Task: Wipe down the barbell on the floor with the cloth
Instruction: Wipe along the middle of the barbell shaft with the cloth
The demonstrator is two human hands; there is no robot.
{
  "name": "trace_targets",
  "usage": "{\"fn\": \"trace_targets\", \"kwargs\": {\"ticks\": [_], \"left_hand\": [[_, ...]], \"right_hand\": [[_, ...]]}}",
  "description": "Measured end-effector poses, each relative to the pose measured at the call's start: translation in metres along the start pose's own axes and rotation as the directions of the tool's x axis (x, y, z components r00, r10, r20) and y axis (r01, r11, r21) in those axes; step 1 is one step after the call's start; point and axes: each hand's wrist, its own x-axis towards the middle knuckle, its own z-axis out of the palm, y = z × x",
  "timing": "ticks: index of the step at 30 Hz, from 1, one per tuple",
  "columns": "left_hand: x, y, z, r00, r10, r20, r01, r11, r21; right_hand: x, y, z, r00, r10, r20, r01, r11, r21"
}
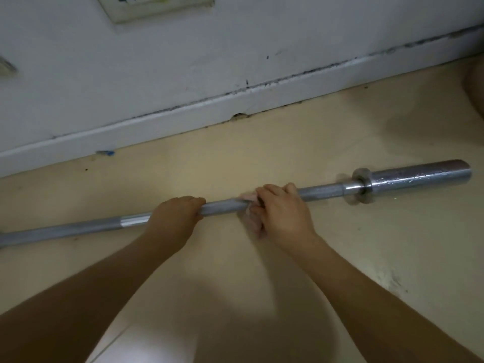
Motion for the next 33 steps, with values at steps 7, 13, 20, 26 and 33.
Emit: {"fn": "trace_targets", "kwargs": {"ticks": [7, 13, 20, 26, 33], "left_hand": [[0.003, -0.007, 0.012, 0.992, -0.018, -0.124, 0.003, 0.992, -0.123], [0.013, -0.023, 0.019, 0.996, 0.023, -0.082, -0.034, 0.990, -0.134], [0.015, -0.023, 0.024, 0.999, 0.006, -0.048, -0.013, 0.992, -0.128], [0.015, -0.022, 0.018, 1.000, 0.004, 0.016, -0.003, 0.995, -0.097], [0.018, -0.024, 0.016, 0.998, 0.021, 0.061, -0.017, 0.998, -0.055]], "right_hand": [[0.030, -0.058, 0.032, 0.987, -0.137, -0.083, 0.138, 0.990, 0.001], [0.018, -0.010, 0.002, 0.977, -0.210, -0.024, 0.207, 0.975, -0.078], [0.017, 0.016, 0.000, 0.982, 0.149, -0.113, -0.159, 0.983, -0.091], [0.032, -0.058, 0.029, 0.971, -0.238, -0.024, 0.239, 0.971, 0.029], [-0.006, 0.088, -0.042, 0.993, 0.017, -0.120, -0.046, 0.969, -0.244]]}}
